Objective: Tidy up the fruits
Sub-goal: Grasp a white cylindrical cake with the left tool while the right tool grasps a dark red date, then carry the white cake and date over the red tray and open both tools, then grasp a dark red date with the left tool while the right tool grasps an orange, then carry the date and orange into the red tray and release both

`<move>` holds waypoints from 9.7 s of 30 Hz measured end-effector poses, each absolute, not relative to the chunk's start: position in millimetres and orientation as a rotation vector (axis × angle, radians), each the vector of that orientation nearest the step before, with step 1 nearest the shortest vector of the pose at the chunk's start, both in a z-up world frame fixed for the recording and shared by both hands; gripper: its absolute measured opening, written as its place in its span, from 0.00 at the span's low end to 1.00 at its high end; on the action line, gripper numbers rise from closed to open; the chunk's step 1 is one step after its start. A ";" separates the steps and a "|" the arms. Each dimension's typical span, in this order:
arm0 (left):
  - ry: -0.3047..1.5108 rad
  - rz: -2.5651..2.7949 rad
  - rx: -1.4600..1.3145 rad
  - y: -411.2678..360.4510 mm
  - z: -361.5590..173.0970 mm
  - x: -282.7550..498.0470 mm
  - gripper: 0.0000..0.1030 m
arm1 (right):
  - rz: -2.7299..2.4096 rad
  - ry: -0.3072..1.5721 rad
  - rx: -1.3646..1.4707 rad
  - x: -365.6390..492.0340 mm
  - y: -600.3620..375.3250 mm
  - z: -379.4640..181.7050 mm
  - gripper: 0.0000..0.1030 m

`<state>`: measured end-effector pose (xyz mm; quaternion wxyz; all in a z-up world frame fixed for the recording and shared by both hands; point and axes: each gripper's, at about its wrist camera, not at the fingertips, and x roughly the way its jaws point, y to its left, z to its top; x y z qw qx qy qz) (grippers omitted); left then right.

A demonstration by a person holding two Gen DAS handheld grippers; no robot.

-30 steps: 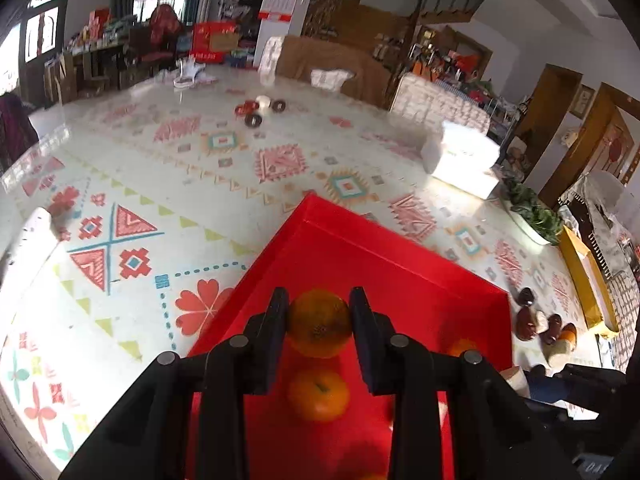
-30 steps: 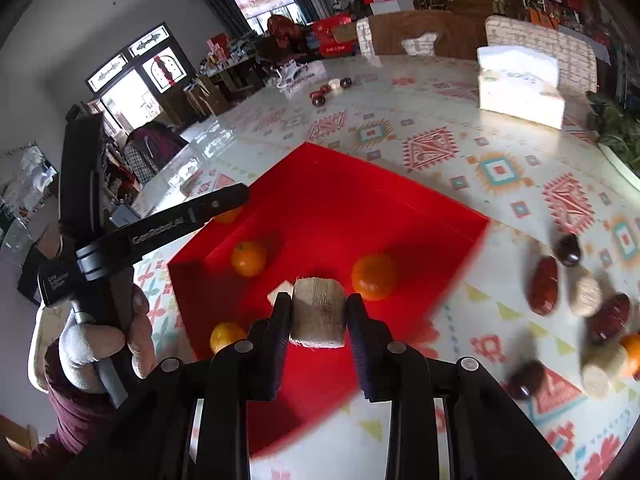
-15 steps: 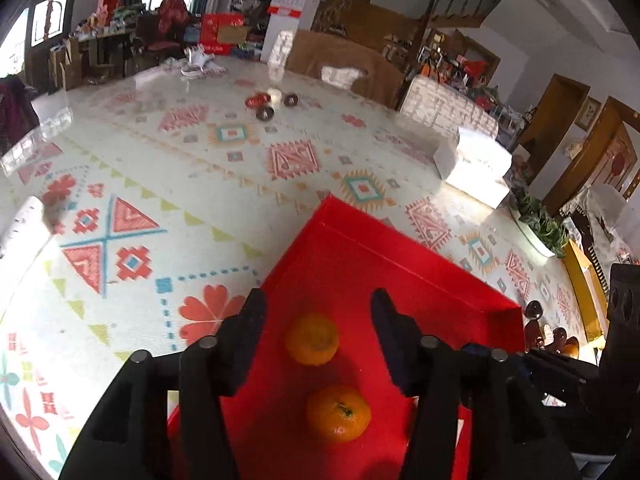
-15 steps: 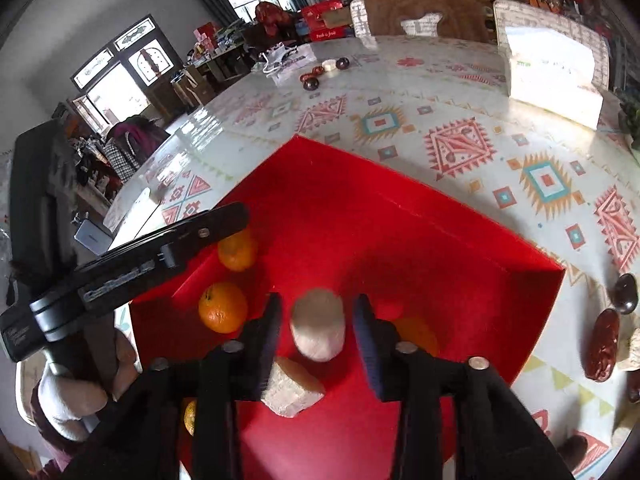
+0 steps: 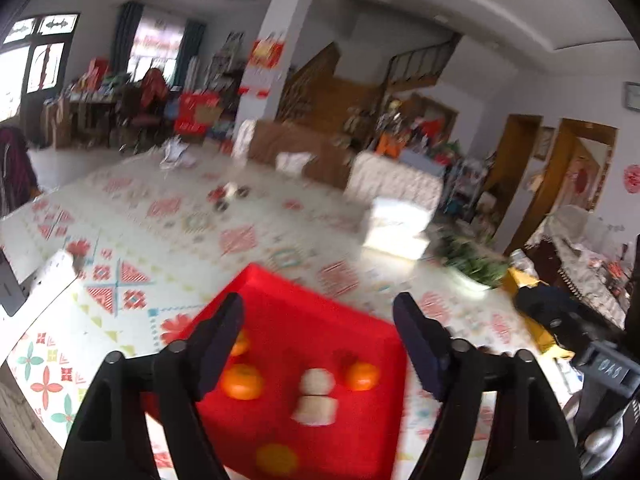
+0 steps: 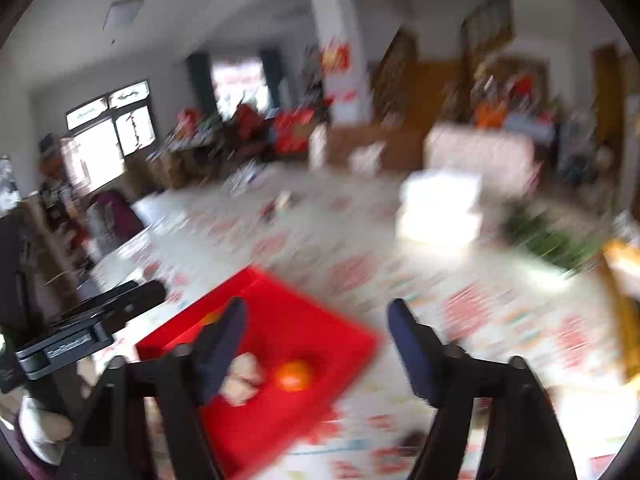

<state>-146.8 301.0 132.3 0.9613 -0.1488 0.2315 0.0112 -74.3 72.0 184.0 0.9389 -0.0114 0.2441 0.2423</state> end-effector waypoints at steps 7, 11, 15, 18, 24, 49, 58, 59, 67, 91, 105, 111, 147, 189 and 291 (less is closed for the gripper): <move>0.440 -0.102 -0.255 235.7 141.7 -157.4 0.87 | 0.332 0.493 -0.007 -87.3 -23.6 192.9 1.00; 0.521 -0.166 -0.247 204.2 121.6 -145.7 0.87 | 0.311 0.740 0.082 -58.1 -65.5 137.0 0.98; 0.603 -0.197 -0.224 179.9 100.4 -135.2 0.87 | 0.333 0.898 0.226 -37.1 -95.5 86.7 0.70; 0.638 -0.223 -0.205 166.3 91.3 -129.9 0.87 | 0.313 0.925 0.301 -28.1 -109.9 71.5 0.67; 0.697 -0.279 -0.112 132.2 74.6 -118.6 0.87 | 0.269 0.944 0.282 -1.2 -113.7 58.4 0.65; 0.895 -0.391 0.150 20.8 10.8 -32.0 0.36 | 0.371 0.958 0.341 21.4 -126.3 48.6 0.52; 0.840 -0.373 0.026 48.7 35.9 -48.6 0.36 | 0.323 0.979 0.159 17.0 -107.1 41.3 0.49; 0.833 -0.370 0.007 54.1 38.9 -52.0 0.36 | 0.323 0.974 0.150 16.7 -106.4 41.8 0.49; 0.802 -0.318 -0.123 103.0 49.6 -77.8 0.36 | 0.336 0.971 0.056 10.7 -101.3 42.7 0.38; 0.690 -0.068 -0.349 259.4 59.8 -134.1 0.36 | 0.274 0.897 0.047 -5.2 -94.4 67.8 0.32; 0.724 0.140 -0.449 347.4 33.3 -133.5 0.36 | 0.728 0.949 0.001 -38.4 87.4 98.5 0.32; 0.763 0.154 -0.391 364.1 37.4 -103.1 0.36 | 0.826 0.972 -0.105 -60.1 160.5 85.8 0.32; 0.618 0.065 -0.375 316.3 98.6 -138.7 0.74 | 0.604 0.799 0.045 -67.2 43.3 117.9 0.69; 0.821 -0.233 -0.146 146.0 54.1 -67.1 0.75 | 0.383 0.945 -0.098 10.3 -41.0 33.0 0.48; 0.644 -0.068 -0.397 313.9 105.9 -93.0 0.71 | 0.694 0.810 -0.106 -57.8 128.7 112.3 0.55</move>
